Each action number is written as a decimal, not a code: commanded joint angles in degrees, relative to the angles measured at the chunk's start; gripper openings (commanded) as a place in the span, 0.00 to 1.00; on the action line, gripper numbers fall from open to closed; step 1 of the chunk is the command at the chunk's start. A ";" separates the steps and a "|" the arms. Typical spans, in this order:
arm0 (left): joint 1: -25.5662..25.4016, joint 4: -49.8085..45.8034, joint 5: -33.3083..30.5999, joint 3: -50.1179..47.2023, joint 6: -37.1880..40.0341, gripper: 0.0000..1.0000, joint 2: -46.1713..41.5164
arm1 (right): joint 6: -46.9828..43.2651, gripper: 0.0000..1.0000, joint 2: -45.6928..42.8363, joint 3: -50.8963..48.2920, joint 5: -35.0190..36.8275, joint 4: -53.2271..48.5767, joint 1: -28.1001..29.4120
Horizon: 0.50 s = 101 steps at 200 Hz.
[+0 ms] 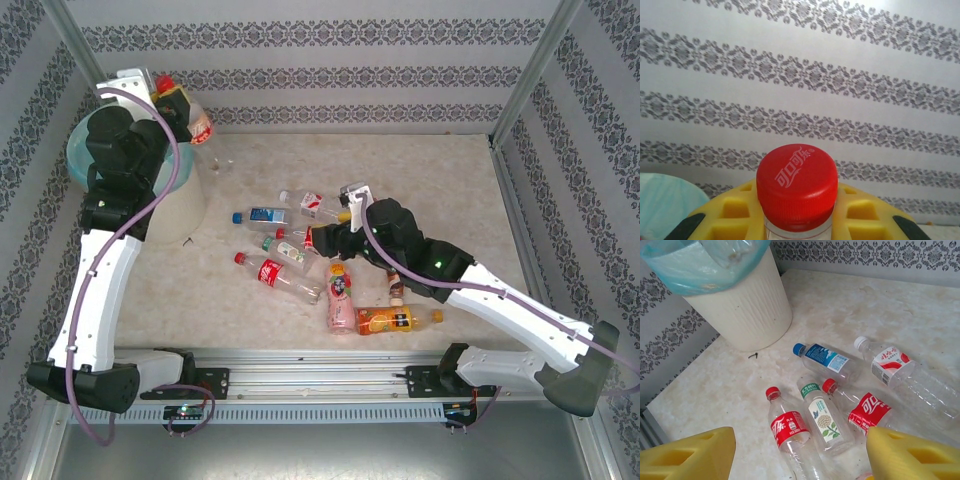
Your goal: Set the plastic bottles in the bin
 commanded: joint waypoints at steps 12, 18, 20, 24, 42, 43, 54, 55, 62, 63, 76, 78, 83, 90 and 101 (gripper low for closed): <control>2.54 2.78 -2.34 3.92 2.74 0.00 2.70 | -2.27 0.69 -1.34 -1.64 1.32 -0.07 0.15; 3.05 2.91 -2.24 4.06 2.34 0.00 3.10 | -2.68 0.69 -1.46 -1.97 1.29 -0.01 0.11; 3.30 2.93 -2.20 4.11 2.13 0.00 3.23 | -2.85 0.69 -1.54 -2.13 1.27 0.00 0.10; 3.76 2.98 -1.89 4.27 1.51 0.00 3.46 | -3.22 0.69 -1.53 -2.23 1.23 -0.07 0.06; 5.39 2.45 -0.44 4.83 -0.13 0.00 4.77 | -3.93 0.68 -1.54 -2.32 1.38 -0.87 -0.11; 5.45 2.36 -0.30 4.84 -0.17 0.00 4.83 | -3.98 0.69 -1.55 -2.30 1.33 -0.88 -0.14; 5.99 1.70 -0.08 4.90 -0.11 0.00 5.68 | -4.47 0.68 -1.36 -2.23 0.46 -0.71 -0.57; 6.06 1.63 -0.08 4.88 -0.12 0.00 5.72 | -4.56 0.68 -1.28 -2.25 0.35 -0.66 -0.63; 6.37 1.41 -0.07 4.62 -0.14 0.00 5.90 | -5.23 0.68 -1.13 -2.04 -0.84 -0.54 -1.15; 6.47 1.40 -0.03 4.52 -0.14 0.00 5.92 | -5.38 0.68 -1.04 -2.02 -1.05 -0.53 -1.14; 7.15 1.72 0.02 3.27 0.08 0.00 5.99 | -7.89 0.68 -0.47 -1.50 -3.06 -0.81 -1.89; 7.25 1.75 0.04 3.21 0.18 0.00 5.98 | -8.42 0.68 -0.32 -1.49 -3.33 -0.90 -1.87; 7.49 1.66 -0.07 2.94 0.41 0.00 5.99 | -9.79 0.68 -0.14 -1.20 -3.49 -1.45 -1.92; 7.76 1.27 -0.34 2.90 0.84 0.00 6.23 | -11.83 0.68 0.09 -1.09 -3.75 -2.04 -1.92; 7.98 0.48 -0.96 3.20 1.78 0.00 6.59 | -14.73 0.67 0.18 -1.40 -4.36 -2.36 -1.92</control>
